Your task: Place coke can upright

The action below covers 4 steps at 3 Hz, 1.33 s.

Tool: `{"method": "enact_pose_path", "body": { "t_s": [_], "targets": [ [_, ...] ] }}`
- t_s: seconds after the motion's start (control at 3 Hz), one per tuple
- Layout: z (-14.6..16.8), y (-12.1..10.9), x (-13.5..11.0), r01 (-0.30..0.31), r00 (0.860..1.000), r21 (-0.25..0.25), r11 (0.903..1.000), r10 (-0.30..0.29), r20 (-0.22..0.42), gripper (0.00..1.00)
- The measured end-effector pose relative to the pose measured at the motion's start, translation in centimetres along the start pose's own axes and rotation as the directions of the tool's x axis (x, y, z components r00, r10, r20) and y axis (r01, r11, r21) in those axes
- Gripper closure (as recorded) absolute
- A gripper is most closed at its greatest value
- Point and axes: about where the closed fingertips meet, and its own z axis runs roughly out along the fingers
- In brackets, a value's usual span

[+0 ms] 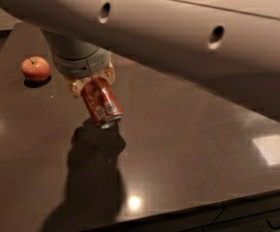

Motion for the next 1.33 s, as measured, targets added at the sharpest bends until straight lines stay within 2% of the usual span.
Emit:
{"method": "enact_pose_path", "body": {
  "t_s": [0.33, 0.67, 1.33],
  "targets": [
    [-0.2, -0.1, -0.1, 0.164, 0.979, -0.060, 0.9846, -0.155, 0.135, 1.00],
    [0.1, -0.4, 0.2, 0.250, 0.949, -0.095, 0.9635, -0.224, 0.221, 1.00],
    [1.5, -0.5, -0.3, 0.395, 0.867, -0.174, 0.9018, -0.304, 0.394, 1.00]
  ]
}}
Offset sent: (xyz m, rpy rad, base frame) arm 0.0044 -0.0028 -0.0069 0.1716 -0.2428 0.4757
